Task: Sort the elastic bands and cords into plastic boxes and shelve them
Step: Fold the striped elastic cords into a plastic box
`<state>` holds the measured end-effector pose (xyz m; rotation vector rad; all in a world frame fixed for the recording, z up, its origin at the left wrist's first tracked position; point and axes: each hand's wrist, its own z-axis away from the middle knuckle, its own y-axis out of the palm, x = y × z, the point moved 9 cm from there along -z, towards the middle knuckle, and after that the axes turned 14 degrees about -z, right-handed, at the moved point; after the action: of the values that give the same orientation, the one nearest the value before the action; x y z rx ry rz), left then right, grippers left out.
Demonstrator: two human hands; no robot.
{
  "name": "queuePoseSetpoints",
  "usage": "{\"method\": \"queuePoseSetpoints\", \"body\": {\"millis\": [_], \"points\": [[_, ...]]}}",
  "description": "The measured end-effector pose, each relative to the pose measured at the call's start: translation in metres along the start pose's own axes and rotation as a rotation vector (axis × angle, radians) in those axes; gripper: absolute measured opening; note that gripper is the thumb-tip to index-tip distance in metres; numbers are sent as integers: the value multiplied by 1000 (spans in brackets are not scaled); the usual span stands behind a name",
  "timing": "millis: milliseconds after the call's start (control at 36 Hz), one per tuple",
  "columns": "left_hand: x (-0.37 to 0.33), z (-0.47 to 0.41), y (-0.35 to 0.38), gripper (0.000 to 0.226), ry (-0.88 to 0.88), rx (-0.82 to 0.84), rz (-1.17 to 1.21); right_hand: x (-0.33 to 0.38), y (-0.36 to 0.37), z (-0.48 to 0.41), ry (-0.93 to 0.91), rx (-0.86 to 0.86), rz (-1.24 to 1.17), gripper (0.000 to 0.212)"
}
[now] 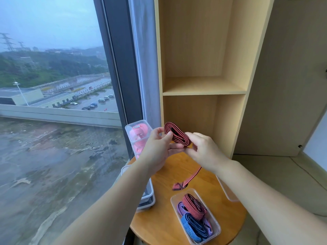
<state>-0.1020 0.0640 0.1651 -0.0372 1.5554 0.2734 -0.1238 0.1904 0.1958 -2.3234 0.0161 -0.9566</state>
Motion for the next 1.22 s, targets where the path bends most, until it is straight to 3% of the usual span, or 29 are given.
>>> {"method": "queuePoseSetpoints", "body": {"millis": [167,250,333,417,528,639,750,833,1056,1222], "points": [[2,2,-2,27,12,75,-40,4,-3,3,-77,43,155,19],[-1,-1,-18,13,25,-27,-316,4,-2,5,-96,110,195,28],[-14,-5,-33,17,132,-155,-677,5,0,8,-122,212,228,33],[-16,-5,-19,15,203,-41,-1005,6,5,9,-143,321,318,34],[-13,-6,-4,31,151,157,-1364,10,11,8,-193,422,436,32],[-17,-6,11,32,151,302,-1549,8,15,12,-195,473,482,34],[-12,-7,13,34,113,350,-1499,6,11,12,-168,440,442,33],[-6,-10,7,25,102,298,-1394,4,4,10,-127,382,364,34],[12,-8,0,20,88,136,-805,-5,-5,5,32,163,83,34],[9,-6,5,21,107,54,-499,-14,9,9,129,142,23,36]]}}
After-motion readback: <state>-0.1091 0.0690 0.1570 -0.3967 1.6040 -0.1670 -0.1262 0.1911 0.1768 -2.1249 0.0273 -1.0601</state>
